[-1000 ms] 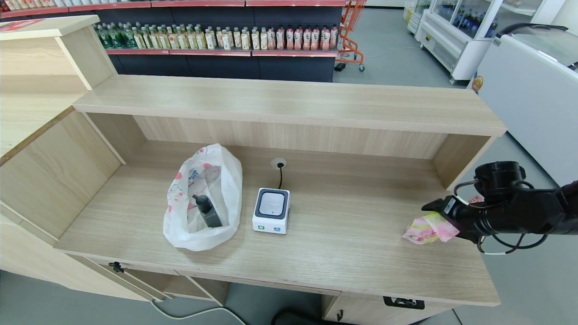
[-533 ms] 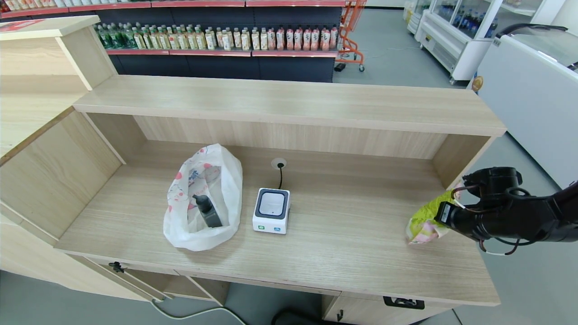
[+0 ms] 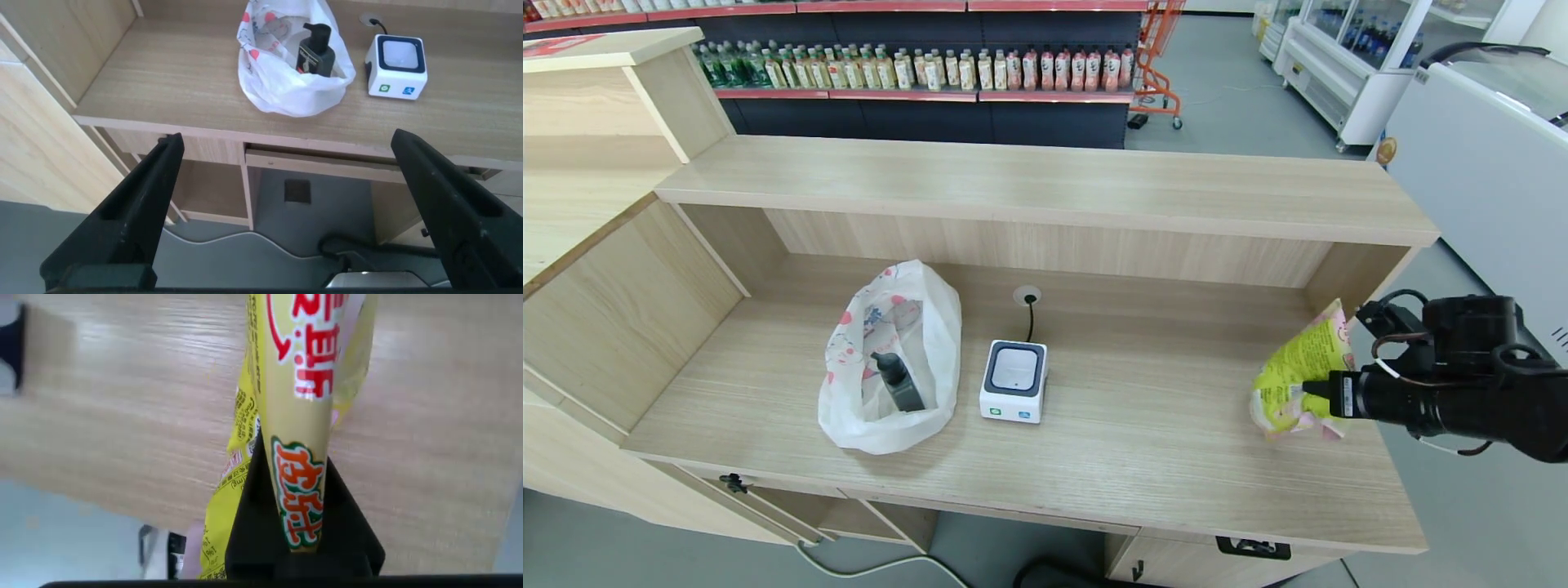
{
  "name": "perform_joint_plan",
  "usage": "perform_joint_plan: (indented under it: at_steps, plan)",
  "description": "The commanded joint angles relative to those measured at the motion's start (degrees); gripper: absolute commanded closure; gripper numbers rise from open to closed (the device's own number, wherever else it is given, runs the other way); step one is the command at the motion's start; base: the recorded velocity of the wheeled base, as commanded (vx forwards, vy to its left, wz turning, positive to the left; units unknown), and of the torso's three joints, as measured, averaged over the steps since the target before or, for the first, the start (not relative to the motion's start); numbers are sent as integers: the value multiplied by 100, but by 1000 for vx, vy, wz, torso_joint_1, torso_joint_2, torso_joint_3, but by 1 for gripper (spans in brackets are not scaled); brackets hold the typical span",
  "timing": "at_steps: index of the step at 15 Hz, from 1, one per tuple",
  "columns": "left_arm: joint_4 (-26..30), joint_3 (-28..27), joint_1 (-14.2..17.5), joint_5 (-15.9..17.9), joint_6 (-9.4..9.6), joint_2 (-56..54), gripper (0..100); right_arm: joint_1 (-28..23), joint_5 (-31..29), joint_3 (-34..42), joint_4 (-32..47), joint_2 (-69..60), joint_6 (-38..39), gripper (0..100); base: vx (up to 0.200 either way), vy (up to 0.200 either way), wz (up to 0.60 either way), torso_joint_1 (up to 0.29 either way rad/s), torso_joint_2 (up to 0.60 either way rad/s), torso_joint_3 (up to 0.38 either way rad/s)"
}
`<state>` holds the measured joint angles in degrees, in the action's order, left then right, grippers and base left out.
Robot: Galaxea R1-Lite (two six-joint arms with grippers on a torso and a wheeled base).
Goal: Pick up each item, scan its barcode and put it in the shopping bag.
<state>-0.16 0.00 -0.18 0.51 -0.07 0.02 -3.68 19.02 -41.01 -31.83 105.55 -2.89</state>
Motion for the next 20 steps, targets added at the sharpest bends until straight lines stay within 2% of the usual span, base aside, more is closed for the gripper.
perform_joint_plan:
  at_steps: [1, 2, 4, 6, 9, 12, 16, 20]
  plan:
    - [-2, 0, 1, 2, -1, -2, 0, -71, 1473, 1183, -1264, -518, -1504, 100, 0, 0, 0, 0, 0, 0]
    - [-2, 0, 1, 2, -1, -2, 0, -159, 2379, 1385, -1449, -518, -2286, 100, 0, 0, 0, 0, 0, 0]
    - [-2, 0, 1, 2, -1, -2, 0, -194, 4084, 1306, -1027, -518, -3860, 100, 0, 0, 0, 0, 0, 0]
    - [-2, 0, 1, 2, -1, -2, 0, -89, 5261, 1192, -544, -500, -5028, 100, 0, 0, 0, 0, 0, 0]
    - [-2, 0, 1, 2, -1, -2, 0, 157, 5630, 1042, 89, -518, -5986, 100, 0, 0, 0, 0, 0, 0]
    - [-2, 0, 1, 2, -1, -2, 0, 280, 6457, 884, 239, -561, -6435, 100, 0, 0, 0, 0, 0, 0]
    - [-2, 0, 1, 2, -1, -2, 0, 474, 6835, 893, 247, -553, -7208, 100, 0, 0, 0, 0, 0, 0]
    - [-2, 0, 1, 2, -1, -2, 0, 1027, 7019, 910, 625, -509, -7938, 100, 0, 0, 0, 0, 0, 0]
